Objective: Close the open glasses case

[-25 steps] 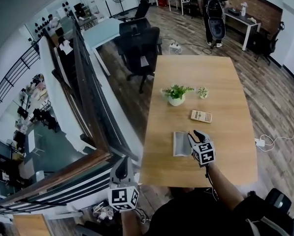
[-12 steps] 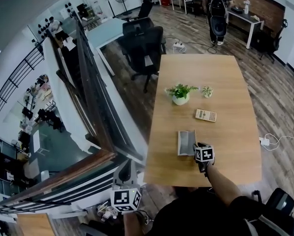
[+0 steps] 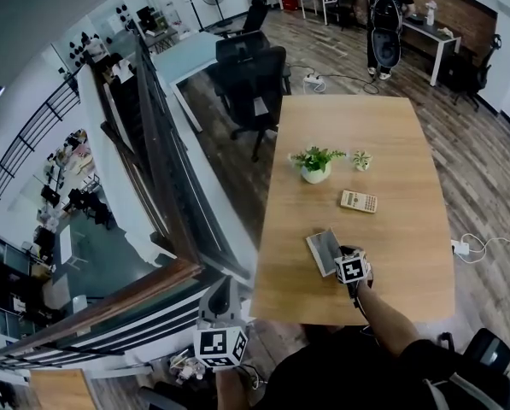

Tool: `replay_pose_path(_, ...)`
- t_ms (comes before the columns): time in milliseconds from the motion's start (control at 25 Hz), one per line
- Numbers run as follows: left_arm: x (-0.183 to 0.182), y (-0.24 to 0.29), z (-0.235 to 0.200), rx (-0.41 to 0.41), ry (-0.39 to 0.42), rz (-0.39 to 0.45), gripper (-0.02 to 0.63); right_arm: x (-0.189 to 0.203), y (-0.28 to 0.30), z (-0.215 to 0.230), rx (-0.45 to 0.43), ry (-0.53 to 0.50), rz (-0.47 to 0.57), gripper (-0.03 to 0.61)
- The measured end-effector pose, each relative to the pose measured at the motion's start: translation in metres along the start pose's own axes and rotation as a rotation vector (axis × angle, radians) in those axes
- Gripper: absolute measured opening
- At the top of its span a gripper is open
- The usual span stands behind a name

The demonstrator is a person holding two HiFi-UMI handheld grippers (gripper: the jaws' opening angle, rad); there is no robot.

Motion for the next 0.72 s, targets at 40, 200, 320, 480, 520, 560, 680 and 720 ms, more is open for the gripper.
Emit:
replay_pose_path(40,0.000,0.000,0.000,-0.001,0.000,0.001,-0.002,-0.003,-0.001,-0.003,0.001,-0.076,-0.004,0.029)
replay_pose_path(200,0.000,-0.001,0.002,-0.002,-0.002,0.001,-0.002,-0.008,-0.004,-0.027,0.041,-0.514,-0.042,0.029)
replay_pose_path(320,0.001,0.002,0.006,0.007,-0.003,-0.002,-0.002,-0.003,-0.004,-0.054,0.078,-0.859,-0.058,0.029)
replay_pose_path(480,0.000,0.004,0.013,0.022,0.002,-0.001,-0.002,0.010,-0.009,-0.075,0.089,-1.046,-0.060,0.035)
replay_pose_path(520,0.000,0.004,0.013,0.023,0.005,-0.001,-0.002,0.014,-0.010,-0.079,0.088,-1.082,-0.063,0.040)
replay_pose_path(560,0.000,0.003,0.014,0.023,0.007,-0.002,-0.002,0.017,-0.011,-0.082,0.089,-1.119,-0.065,0.045)
replay_pose_path(680,0.000,0.001,0.013,0.020,0.008,-0.004,-0.002,0.025,-0.011,-0.090,0.087,-1.206,-0.070,0.059)
replay_pose_path(720,0.000,0.001,0.013,0.019,0.007,-0.004,-0.002,0.028,-0.011,-0.091,0.088,-1.222,-0.073,0.065)
Point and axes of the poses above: the fingertips, and each gripper's own axes: y forward along the fingers, z to its right, x out of its underside, the point moved 7 cm from there along -y, backward along the fingers, and after that the axes turned 9 degrees about z, right-handed, at the moved point
